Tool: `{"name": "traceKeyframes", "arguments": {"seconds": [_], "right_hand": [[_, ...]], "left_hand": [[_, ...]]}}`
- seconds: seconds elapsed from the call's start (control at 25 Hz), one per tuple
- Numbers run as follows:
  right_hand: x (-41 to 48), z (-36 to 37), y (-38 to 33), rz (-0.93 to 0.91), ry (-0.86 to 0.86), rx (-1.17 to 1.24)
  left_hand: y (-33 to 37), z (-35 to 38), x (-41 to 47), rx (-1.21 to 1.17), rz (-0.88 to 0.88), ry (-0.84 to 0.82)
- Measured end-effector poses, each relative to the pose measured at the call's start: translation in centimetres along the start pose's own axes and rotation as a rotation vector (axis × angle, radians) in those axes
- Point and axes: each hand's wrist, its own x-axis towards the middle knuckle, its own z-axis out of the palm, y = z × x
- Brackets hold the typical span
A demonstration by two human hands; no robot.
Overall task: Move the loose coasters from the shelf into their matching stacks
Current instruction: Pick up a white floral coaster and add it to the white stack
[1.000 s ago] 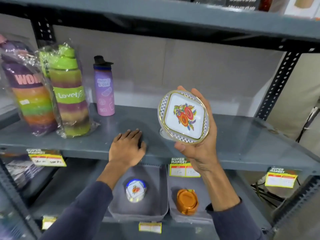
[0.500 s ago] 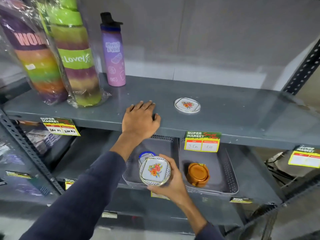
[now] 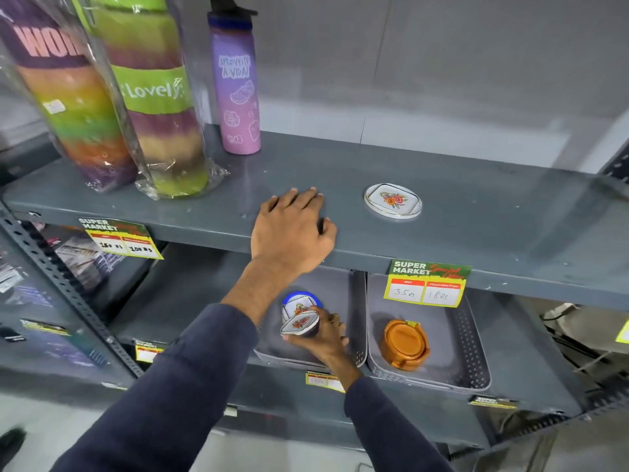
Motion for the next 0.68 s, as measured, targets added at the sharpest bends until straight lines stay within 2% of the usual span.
{"name": "traceKeyframes", "arguments": {"seconds": [0.12, 0.28, 0.52, 0.68], "right_hand": [[0.7, 0.1, -0.2, 0.007, -0.011, -0.062], [1.1, 0.1, -0.9, -0.021, -0.013, -0.284], [2.0, 0.2, -1.2, -0.162, 0.036, -0.459], [2.8, -0.2, -1.1, -0.27, -0.018, -0.499]], "left_hand": [[0.1, 0.0, 0.0, 0.002, 0.003, 0.008], [0.0, -0.1, 0.0, 0.004, 0.003, 0.005], [0.0, 0.0, 0.1, 0.008, 0.003, -0.005], [0.0, 0.1, 0.1, 0.015, 0.0, 0.008]]}}
